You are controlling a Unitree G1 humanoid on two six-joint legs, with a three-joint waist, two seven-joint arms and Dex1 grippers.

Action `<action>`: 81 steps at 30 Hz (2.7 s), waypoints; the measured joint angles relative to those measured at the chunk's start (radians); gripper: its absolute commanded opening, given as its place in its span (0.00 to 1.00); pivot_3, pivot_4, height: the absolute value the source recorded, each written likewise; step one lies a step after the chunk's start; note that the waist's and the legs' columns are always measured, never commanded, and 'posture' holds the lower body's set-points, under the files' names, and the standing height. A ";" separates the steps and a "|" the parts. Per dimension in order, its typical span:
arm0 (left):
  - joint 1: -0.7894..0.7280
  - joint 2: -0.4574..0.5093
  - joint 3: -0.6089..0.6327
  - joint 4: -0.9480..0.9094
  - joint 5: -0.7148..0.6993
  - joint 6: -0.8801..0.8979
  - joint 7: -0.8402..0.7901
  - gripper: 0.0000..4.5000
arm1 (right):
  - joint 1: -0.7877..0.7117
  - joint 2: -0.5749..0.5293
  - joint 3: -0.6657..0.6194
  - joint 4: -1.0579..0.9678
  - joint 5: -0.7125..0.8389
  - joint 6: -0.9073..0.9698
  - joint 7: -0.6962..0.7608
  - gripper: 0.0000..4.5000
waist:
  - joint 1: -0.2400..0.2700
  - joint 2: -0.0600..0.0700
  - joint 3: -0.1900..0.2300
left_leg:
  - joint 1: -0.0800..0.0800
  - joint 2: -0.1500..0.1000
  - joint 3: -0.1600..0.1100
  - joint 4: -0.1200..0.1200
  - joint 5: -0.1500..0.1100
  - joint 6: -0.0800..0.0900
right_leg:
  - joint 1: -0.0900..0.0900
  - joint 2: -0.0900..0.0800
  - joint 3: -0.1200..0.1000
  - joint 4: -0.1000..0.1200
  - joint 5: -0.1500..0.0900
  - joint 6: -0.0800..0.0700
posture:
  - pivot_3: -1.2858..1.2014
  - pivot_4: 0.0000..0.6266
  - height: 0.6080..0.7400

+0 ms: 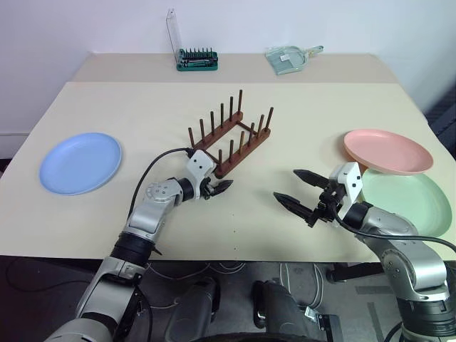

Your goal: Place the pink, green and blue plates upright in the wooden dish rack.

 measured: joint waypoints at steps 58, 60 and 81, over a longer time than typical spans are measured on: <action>0.239 0.116 0.008 -0.351 -0.084 0.160 -0.163 0.00 | -0.147 -0.046 0.203 0.301 -0.322 -0.119 -0.003 0.00 | 0.000 0.001 -0.001 | 0.001 0.000 0.000 0.001 0.000 0.001 | 0.000 0.000 0.000 0.001 -0.002 -0.003 | 0.52 0.24 0.97; 0.211 0.073 -0.010 -0.317 -0.054 0.137 -0.116 0.00 | -0.208 -0.023 0.216 0.365 -0.364 -0.135 -0.041 0.00 | 0.000 0.001 -0.001 | 0.001 0.000 0.000 0.002 0.000 0.000 | 0.001 0.001 0.000 0.001 -0.001 -0.003 | 0.52 0.24 0.97; 0.155 0.088 0.063 -0.169 -0.062 0.052 -0.066 0.00 | -0.276 0.051 0.278 0.425 -0.444 -0.195 -0.033 0.00 | -0.040 0.002 -0.003 | 0.007 0.001 0.000 -0.002 0.001 0.000 | 0.005 0.002 0.001 0.002 0.000 0.000 | 0.52 0.24 0.97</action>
